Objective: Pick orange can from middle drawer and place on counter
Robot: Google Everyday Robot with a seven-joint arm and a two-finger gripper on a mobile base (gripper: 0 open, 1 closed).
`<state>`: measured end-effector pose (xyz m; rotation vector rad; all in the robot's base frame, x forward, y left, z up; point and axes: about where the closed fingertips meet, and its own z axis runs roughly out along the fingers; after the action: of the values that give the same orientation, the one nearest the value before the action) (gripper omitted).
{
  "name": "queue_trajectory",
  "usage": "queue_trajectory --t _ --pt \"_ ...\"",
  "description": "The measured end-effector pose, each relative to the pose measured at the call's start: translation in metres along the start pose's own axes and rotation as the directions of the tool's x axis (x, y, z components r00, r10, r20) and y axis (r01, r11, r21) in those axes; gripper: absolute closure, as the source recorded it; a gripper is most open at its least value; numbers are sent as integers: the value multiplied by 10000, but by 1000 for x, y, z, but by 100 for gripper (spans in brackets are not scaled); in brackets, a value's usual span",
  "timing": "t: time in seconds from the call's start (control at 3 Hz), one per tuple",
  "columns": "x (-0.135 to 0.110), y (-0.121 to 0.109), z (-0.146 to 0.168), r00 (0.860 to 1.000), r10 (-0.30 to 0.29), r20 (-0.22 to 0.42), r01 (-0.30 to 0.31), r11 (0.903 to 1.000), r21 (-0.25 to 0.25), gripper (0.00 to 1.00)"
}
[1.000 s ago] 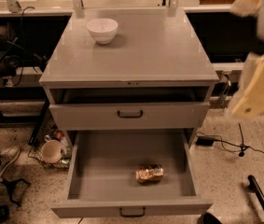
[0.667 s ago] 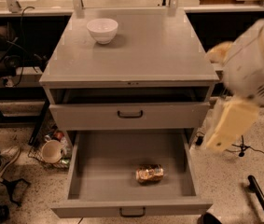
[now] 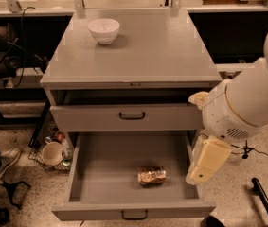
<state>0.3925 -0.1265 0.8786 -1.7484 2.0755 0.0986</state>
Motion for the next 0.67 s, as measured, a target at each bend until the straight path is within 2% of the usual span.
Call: queue_trajectory --t 0.33,0.67 --pt "26 -7 37 9981 431 449 -428 9991 -67 0" --pt "61 -22 99 9932 823 827 -799 9963 -330 0"
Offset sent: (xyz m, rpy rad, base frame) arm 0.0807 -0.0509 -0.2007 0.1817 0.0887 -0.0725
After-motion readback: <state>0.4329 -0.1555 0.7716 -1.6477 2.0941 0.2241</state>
